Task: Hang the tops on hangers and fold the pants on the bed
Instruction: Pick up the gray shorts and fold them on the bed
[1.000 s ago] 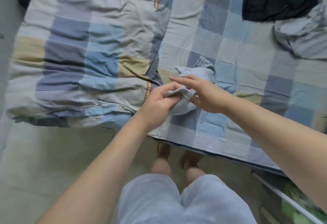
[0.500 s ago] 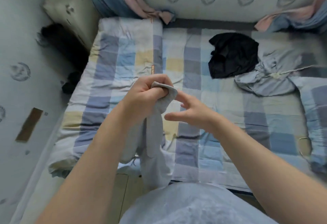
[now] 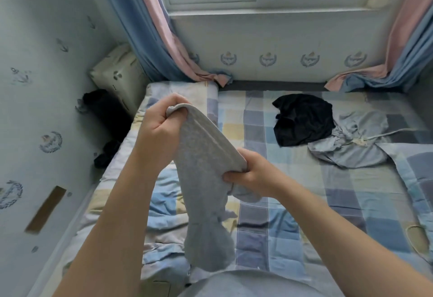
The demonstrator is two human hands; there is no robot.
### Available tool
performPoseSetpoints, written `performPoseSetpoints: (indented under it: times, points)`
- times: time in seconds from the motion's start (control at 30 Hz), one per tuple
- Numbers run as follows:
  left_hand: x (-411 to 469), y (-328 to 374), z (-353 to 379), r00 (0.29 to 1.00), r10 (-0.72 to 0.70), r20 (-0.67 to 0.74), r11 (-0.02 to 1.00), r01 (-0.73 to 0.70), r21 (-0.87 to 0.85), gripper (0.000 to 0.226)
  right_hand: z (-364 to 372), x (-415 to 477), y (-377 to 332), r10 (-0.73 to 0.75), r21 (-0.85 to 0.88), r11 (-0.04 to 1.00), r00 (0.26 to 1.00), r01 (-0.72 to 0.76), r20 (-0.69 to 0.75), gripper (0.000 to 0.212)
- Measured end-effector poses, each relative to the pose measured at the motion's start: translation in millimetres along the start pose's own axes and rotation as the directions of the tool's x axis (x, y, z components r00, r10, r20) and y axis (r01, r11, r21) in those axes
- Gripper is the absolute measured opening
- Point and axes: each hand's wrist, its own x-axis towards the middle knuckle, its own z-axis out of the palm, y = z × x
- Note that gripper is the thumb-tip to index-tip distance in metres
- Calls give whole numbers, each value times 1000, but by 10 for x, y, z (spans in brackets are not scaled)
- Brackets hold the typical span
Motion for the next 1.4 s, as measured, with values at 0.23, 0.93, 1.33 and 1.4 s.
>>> performPoseSetpoints:
  times: [0.23,0.93,1.33,1.4]
  points:
    - [116,-214,46,978,-120,-169,992,124,12,20,-343,-236,460,208,118,977,929,-180,-307,13]
    - [-574,-693,1570,825,-393,407,915,396,81,72,-910,-35,-1169,55,652,708,899,271,-434,12]
    - [-383,-828,1339,832,-547,95,742,533,-407,22,-1002,-336,-644,168,420,907,904,13,-392,23]
    - [-285,-798,1201,791,-607,81,667,562,-488,27,-828,-454,-411,179,296,952,931,-81,-319,29]
